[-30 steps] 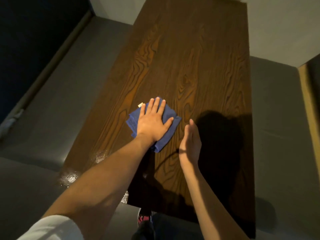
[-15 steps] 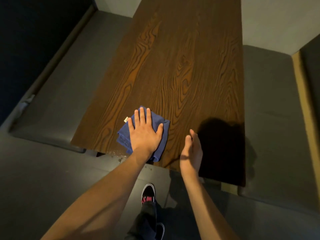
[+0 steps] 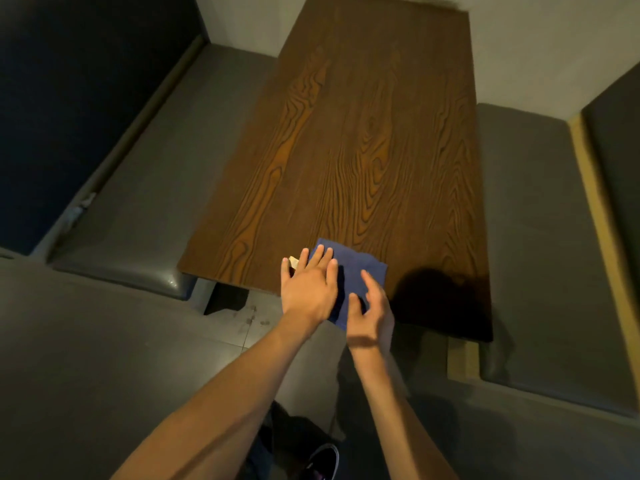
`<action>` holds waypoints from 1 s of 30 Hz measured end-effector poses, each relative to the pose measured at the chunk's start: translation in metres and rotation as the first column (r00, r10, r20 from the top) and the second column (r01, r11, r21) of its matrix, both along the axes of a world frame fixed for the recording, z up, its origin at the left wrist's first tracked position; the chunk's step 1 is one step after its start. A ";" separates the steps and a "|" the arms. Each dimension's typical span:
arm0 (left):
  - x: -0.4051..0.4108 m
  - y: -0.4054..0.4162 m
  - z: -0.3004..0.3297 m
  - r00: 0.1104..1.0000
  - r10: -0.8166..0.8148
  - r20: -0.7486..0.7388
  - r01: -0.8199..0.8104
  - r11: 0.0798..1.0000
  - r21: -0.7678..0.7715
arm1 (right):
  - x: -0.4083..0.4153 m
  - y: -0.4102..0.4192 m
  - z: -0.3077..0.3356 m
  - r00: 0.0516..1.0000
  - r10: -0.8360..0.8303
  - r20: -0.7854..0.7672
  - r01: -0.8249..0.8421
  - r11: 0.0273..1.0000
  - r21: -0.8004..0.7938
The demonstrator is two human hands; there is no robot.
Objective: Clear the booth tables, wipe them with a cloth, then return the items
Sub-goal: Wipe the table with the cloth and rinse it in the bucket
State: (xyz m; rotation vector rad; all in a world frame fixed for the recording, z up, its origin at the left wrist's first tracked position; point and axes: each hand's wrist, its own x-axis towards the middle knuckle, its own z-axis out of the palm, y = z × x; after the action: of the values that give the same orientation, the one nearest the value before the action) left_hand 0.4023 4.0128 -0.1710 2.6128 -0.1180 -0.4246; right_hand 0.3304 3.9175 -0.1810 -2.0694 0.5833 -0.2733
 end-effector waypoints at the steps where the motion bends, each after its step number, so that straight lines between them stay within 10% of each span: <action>1: -0.002 0.012 0.000 1.000 -0.022 0.023 0.021 0.999 0.047 | 0.009 0.009 -0.001 0.999 0.045 -0.020 -0.045 0.999 0.009; 5: 0.000 0.058 0.003 0.994 -0.056 0.092 0.057 0.998 -0.007 | 0.037 0.040 -0.014 0.976 0.117 -0.186 -0.152 0.971 -0.184; 14: 0.085 0.218 -0.006 0.898 0.431 0.090 -0.398 0.881 -0.255 | 0.115 0.138 -0.034 0.940 0.280 -0.195 -0.339 0.722 -0.602; 20: 0.147 0.267 -0.024 0.612 0.454 -0.648 -0.789 0.283 -0.546 | 0.160 0.237 -0.040 0.821 0.563 -0.093 -0.495 0.621 -0.608; 24: 0.176 0.293 -0.038 0.618 0.421 -0.664 -0.786 0.321 -0.527 | 0.208 0.242 -0.039 0.708 0.681 -0.188 -0.626 0.482 -0.612; 30: 0.212 0.291 -0.035 0.727 0.286 -0.625 -0.677 0.450 -0.582 | 0.281 0.226 -0.027 0.866 0.320 -0.385 -0.500 0.534 -0.682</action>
State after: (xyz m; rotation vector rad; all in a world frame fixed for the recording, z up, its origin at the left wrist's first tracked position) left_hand 0.6141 4.3036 -0.2062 1.4808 0.5228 -0.5697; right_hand 0.6117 4.1439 -0.2081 -3.0368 0.0337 0.0116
